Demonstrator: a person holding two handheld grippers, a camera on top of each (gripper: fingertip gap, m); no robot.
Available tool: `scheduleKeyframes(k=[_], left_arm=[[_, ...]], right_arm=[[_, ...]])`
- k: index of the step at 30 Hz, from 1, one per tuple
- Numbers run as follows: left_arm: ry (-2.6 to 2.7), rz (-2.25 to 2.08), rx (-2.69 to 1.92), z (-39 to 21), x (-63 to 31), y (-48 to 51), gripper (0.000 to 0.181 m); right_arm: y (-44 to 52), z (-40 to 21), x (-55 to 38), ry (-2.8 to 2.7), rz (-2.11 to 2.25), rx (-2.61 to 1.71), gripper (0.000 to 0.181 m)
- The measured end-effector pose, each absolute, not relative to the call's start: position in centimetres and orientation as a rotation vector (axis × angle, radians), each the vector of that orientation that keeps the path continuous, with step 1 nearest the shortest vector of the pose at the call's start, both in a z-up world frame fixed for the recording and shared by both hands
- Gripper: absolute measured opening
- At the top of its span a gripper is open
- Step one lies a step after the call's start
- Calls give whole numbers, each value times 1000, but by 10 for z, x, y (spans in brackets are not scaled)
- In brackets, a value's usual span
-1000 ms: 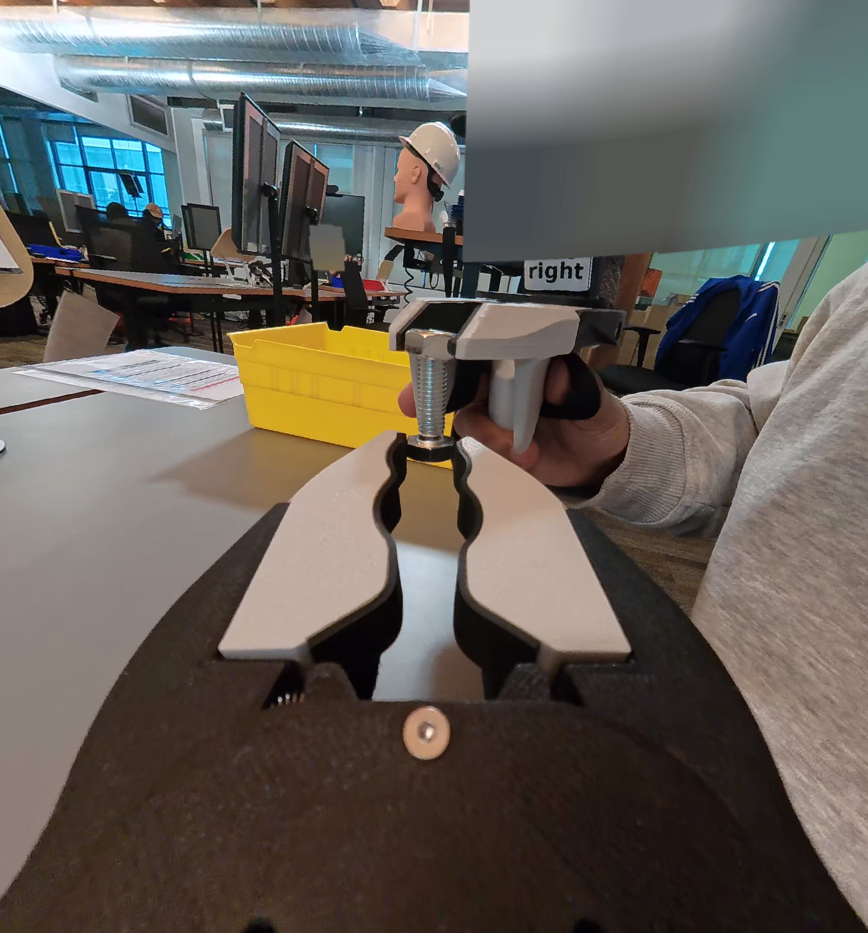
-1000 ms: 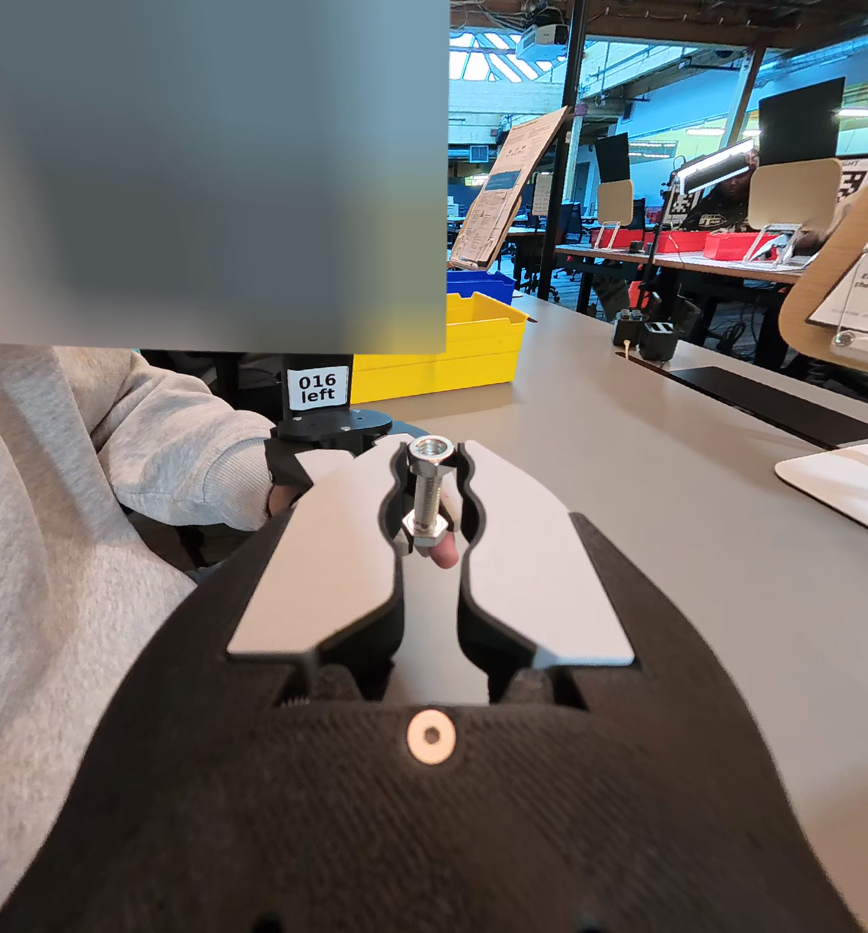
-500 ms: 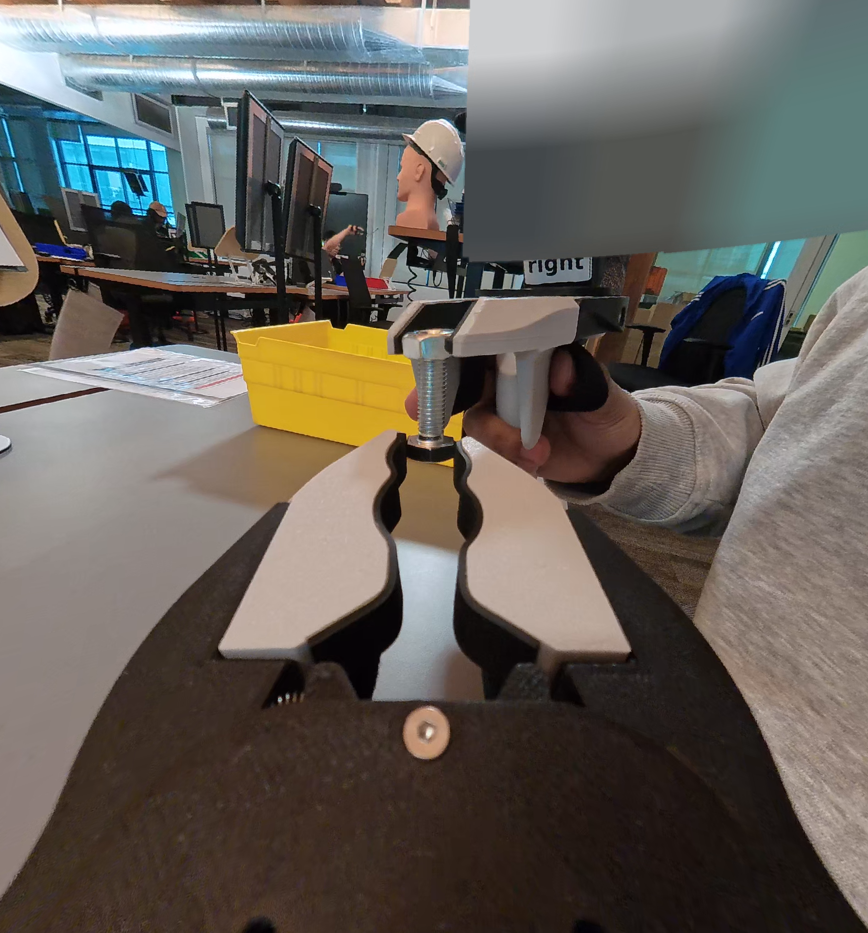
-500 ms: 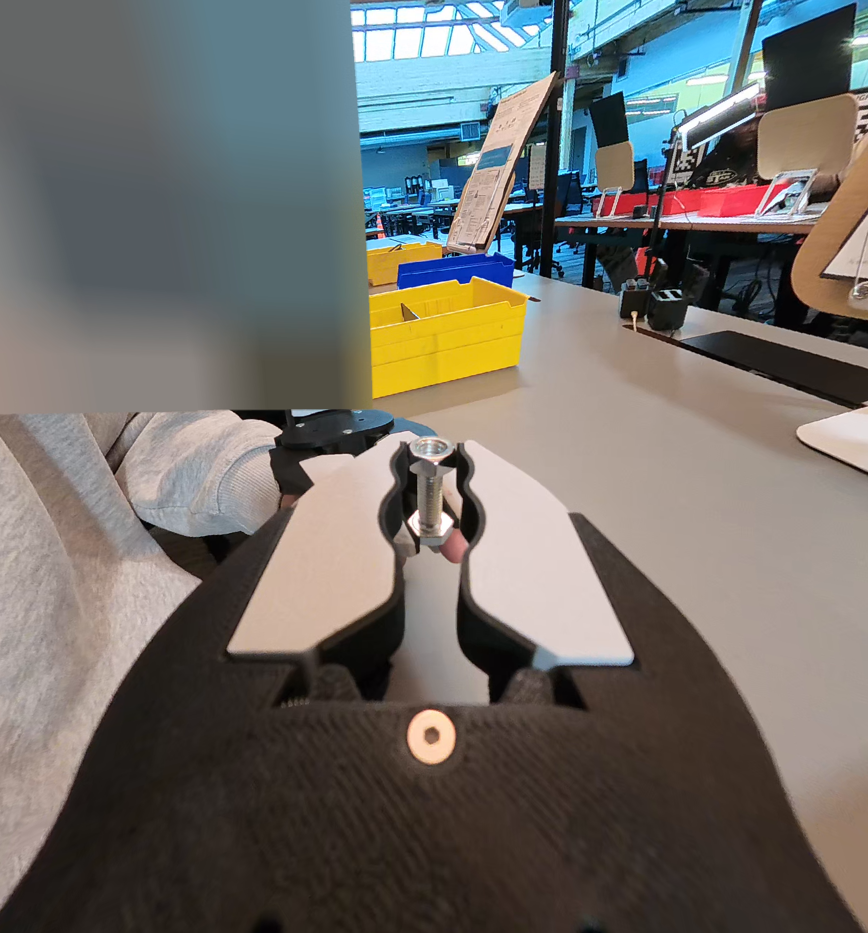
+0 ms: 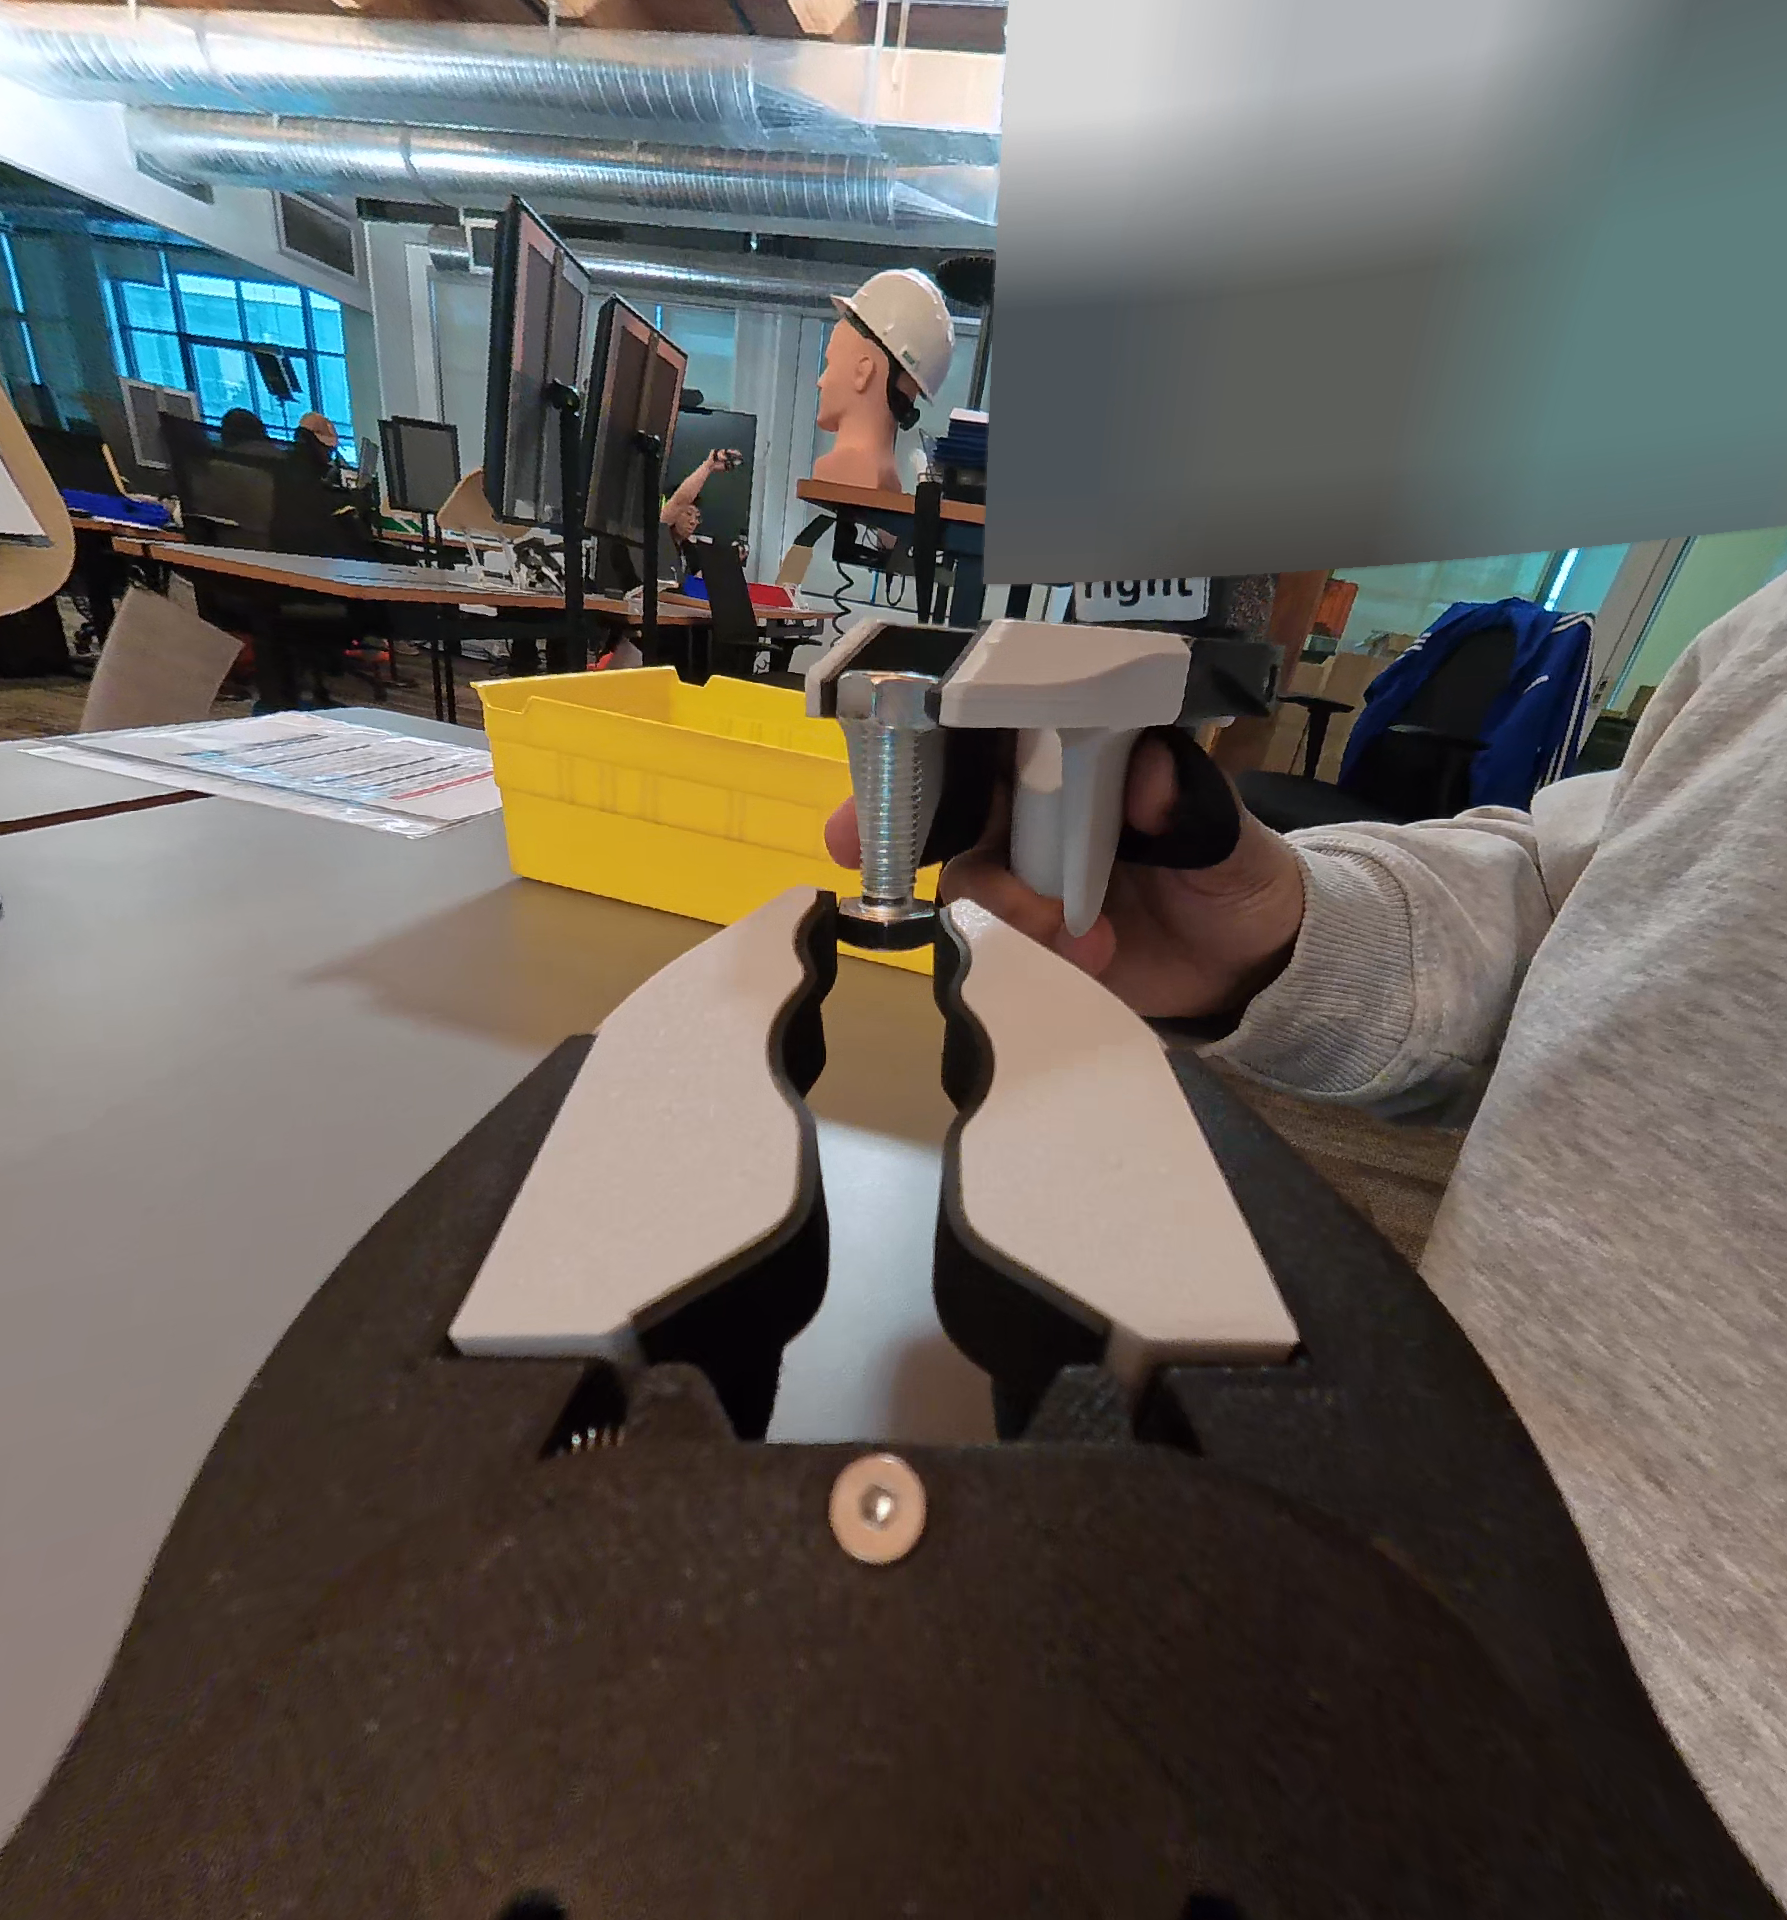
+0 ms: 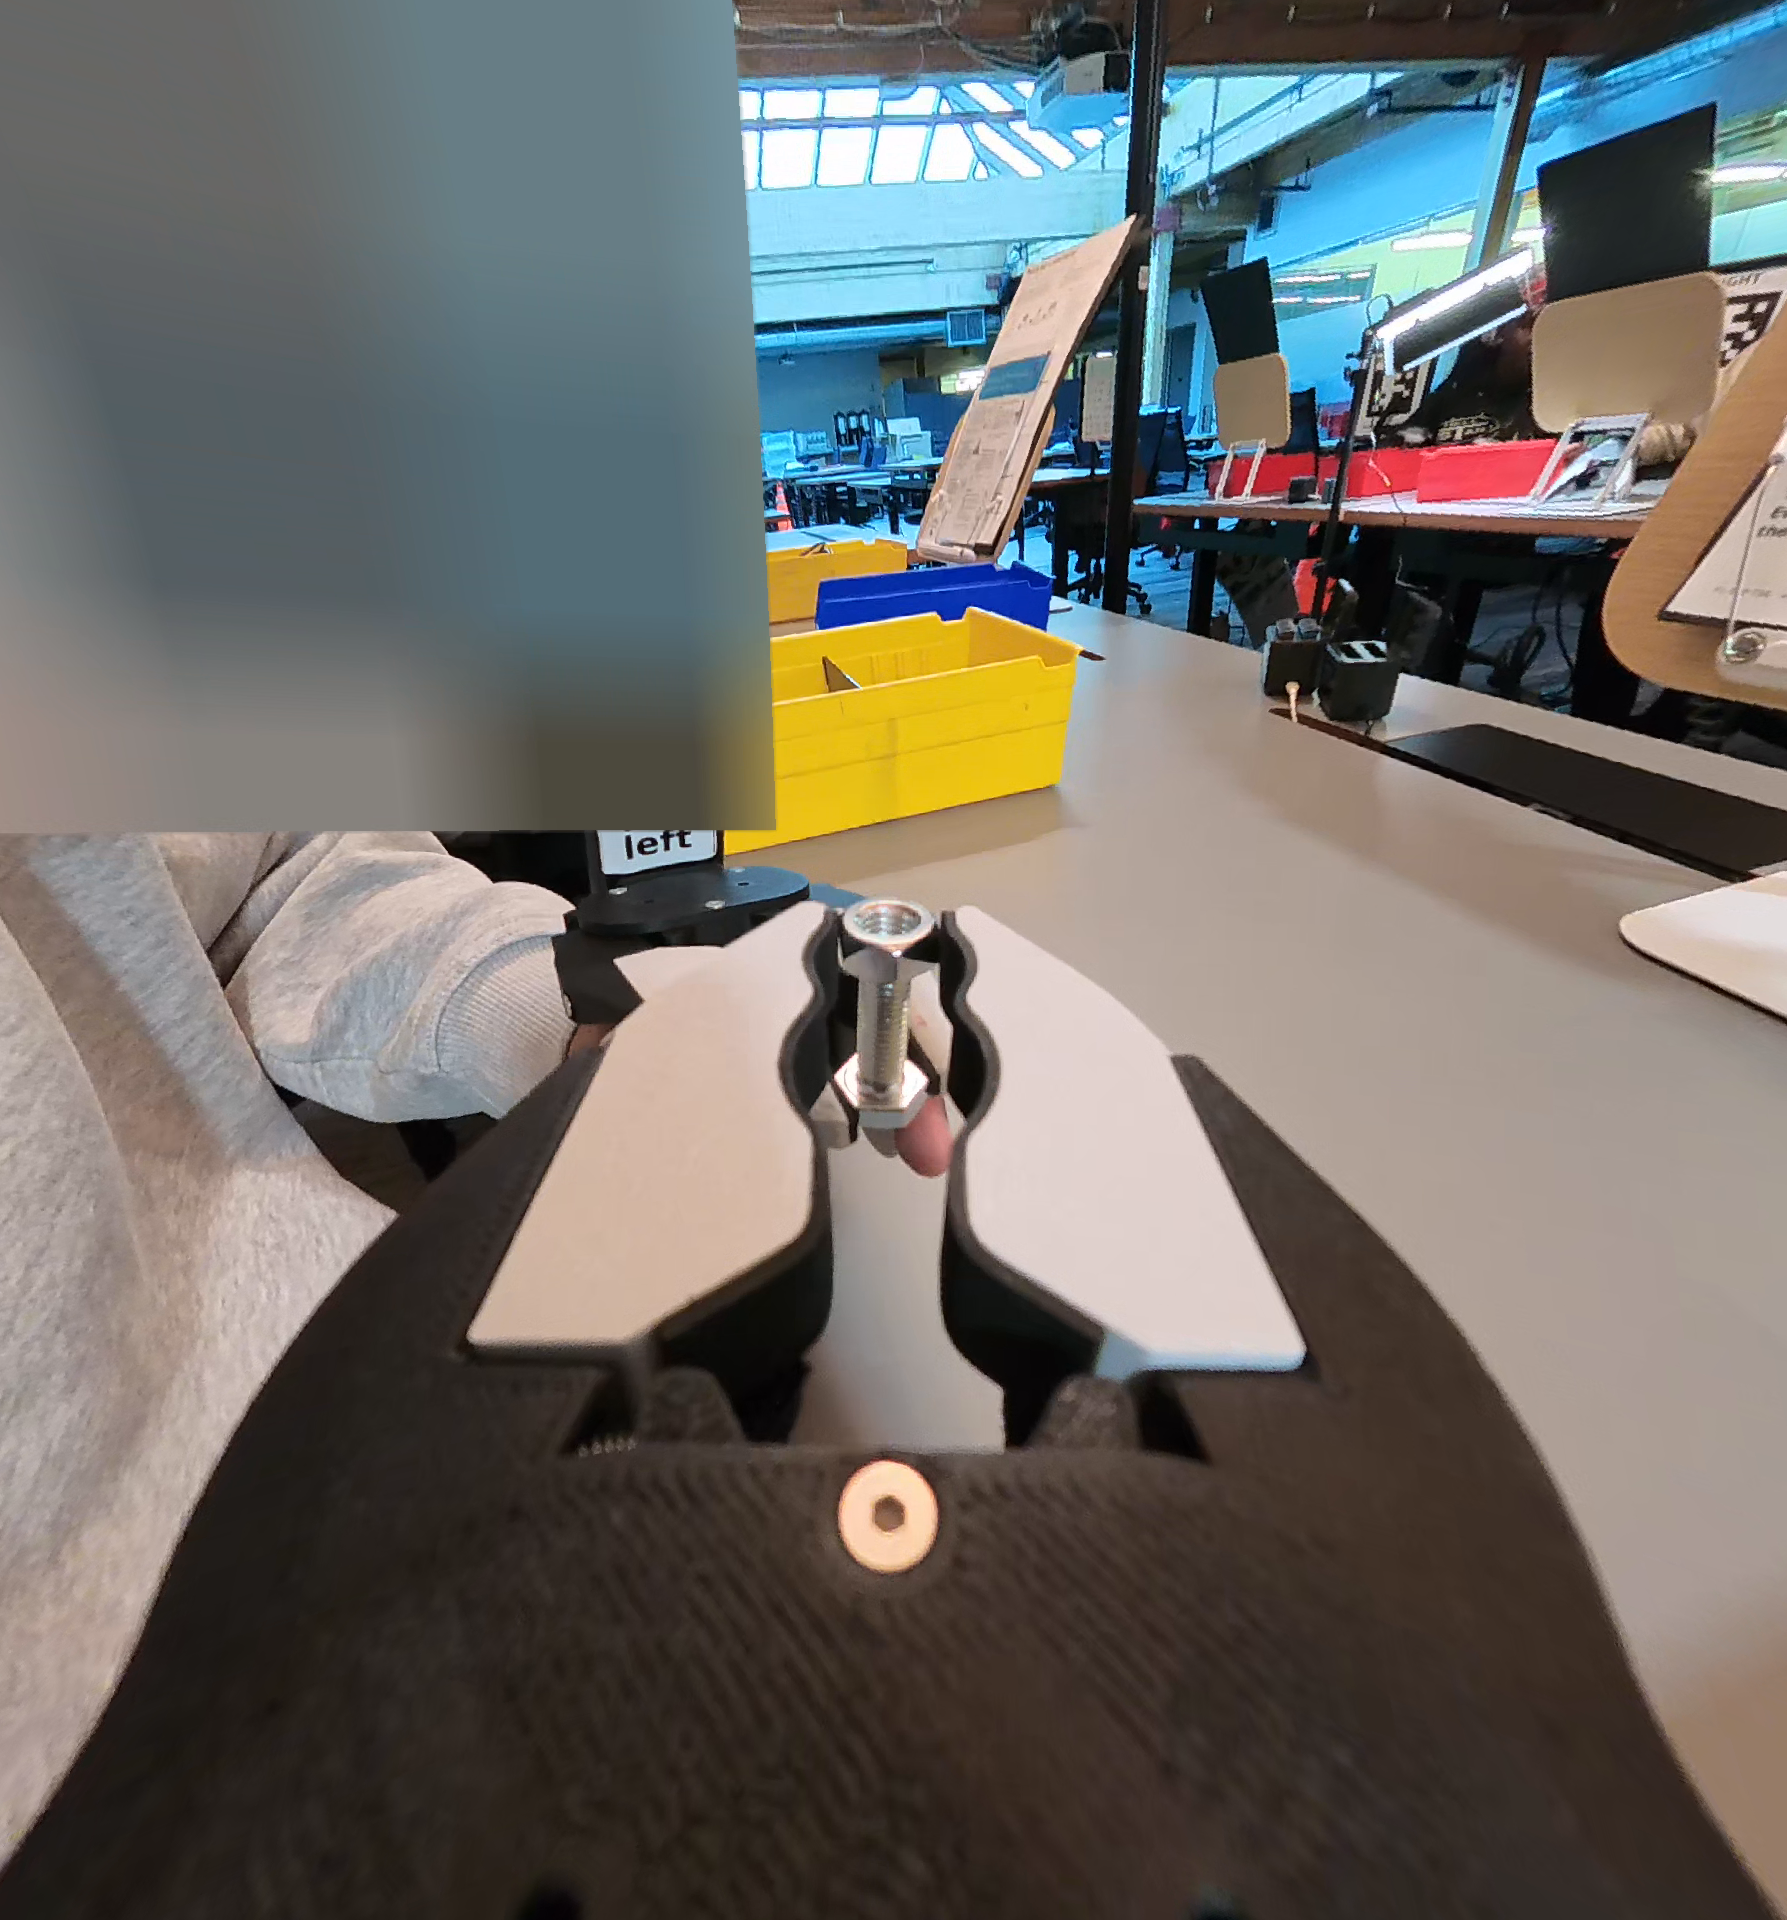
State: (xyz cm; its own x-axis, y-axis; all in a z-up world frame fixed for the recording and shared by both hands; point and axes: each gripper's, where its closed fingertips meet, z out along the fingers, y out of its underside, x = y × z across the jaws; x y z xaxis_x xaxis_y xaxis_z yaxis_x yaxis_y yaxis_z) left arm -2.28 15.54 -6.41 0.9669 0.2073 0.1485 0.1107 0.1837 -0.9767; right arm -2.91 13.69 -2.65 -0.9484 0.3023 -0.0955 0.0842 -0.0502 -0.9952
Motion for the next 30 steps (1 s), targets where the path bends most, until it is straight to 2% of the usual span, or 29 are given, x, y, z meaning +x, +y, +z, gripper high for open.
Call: scheduleKeyframes(k=[25,30], left_arm=[[-286,79,-1389,-64,-25,154,19],[-296,78,-1385,-65,-27,153,19]], right_arm=[[136,-31,-32,-2098,2125,-479,18],[137,-31,-32,-2082,2133,-485,23]])
